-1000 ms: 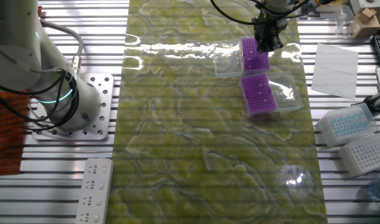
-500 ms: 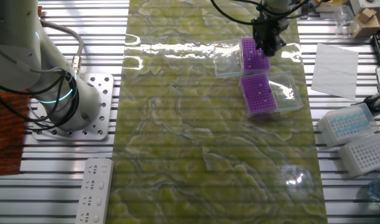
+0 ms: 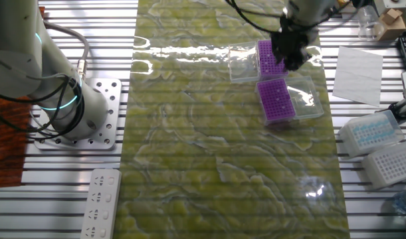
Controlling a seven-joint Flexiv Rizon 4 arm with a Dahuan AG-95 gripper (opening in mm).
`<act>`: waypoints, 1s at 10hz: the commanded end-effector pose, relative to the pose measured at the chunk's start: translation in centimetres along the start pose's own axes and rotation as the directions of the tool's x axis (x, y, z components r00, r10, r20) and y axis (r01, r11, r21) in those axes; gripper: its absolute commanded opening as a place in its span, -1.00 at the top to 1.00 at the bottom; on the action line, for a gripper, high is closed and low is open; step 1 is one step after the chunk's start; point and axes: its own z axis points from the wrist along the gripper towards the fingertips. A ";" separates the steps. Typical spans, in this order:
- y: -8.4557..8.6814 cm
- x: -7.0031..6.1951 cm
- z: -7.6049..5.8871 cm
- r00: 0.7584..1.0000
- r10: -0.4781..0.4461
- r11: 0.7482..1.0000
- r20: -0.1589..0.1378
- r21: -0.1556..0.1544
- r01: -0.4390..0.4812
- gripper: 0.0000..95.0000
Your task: Transfer all small pipette tips from one holder to another
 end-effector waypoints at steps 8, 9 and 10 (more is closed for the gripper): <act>-2.6 2.6 1.5 0.996 -0.085 0.996 0.012 0.006 0.085 0.60; -2.7 2.6 1.7 0.996 -0.089 0.996 0.015 0.008 0.089 0.60; -2.7 2.6 1.8 0.996 -0.089 0.996 0.015 0.009 0.089 0.60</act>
